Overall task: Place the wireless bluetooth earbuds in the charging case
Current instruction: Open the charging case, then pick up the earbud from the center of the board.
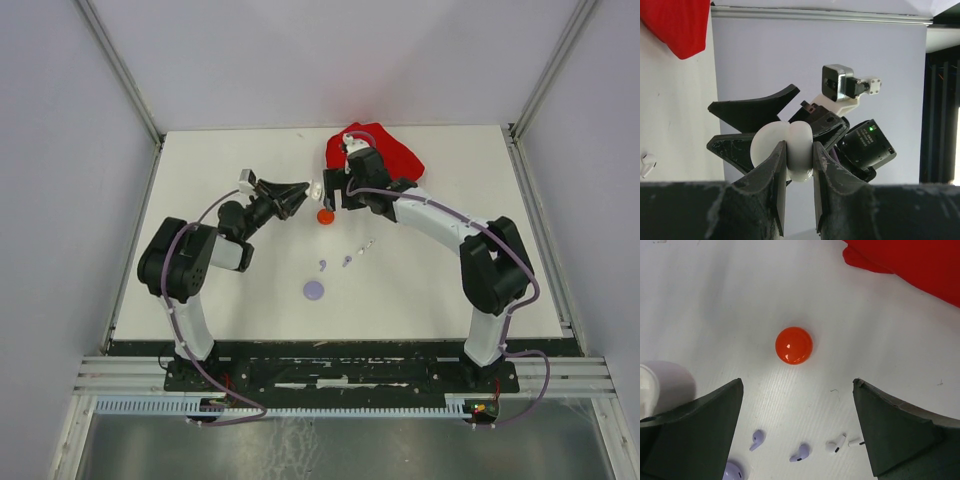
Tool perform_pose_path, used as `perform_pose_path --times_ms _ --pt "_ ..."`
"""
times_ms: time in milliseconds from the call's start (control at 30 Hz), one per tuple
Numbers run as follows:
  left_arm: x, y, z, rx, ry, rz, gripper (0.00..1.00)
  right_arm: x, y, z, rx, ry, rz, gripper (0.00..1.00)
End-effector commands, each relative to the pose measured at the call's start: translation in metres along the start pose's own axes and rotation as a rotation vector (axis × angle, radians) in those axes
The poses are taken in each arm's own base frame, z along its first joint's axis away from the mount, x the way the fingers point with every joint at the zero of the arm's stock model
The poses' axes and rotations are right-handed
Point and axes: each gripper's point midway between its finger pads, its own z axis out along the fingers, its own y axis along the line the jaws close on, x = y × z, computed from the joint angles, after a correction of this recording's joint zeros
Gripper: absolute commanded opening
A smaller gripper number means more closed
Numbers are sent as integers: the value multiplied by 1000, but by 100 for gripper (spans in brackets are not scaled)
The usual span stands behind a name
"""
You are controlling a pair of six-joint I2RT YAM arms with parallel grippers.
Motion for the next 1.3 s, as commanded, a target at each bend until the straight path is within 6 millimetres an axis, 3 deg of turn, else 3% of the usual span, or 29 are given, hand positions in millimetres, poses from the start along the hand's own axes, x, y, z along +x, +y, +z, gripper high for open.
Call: perform_pose_path --times_ms 0,133,333,500,800,1267 --pt "-19 -31 -8 112 -52 20 3 -23 -19 -27 60 -85 34 99" --pt "-35 -32 -18 100 -90 46 3 -2 -40 -46 130 -27 -4 99" --pt "-29 -22 -28 63 -81 60 3 50 -62 -59 221 195 -76 96" --pt "-24 -16 -31 44 -63 68 3 79 -71 -62 235 274 -87 90" --pt "-23 -13 -32 38 -53 67 3 101 -75 -52 259 332 -45 70" --pt "-20 -9 -37 47 -50 49 3 111 -55 -14 218 339 163 68"
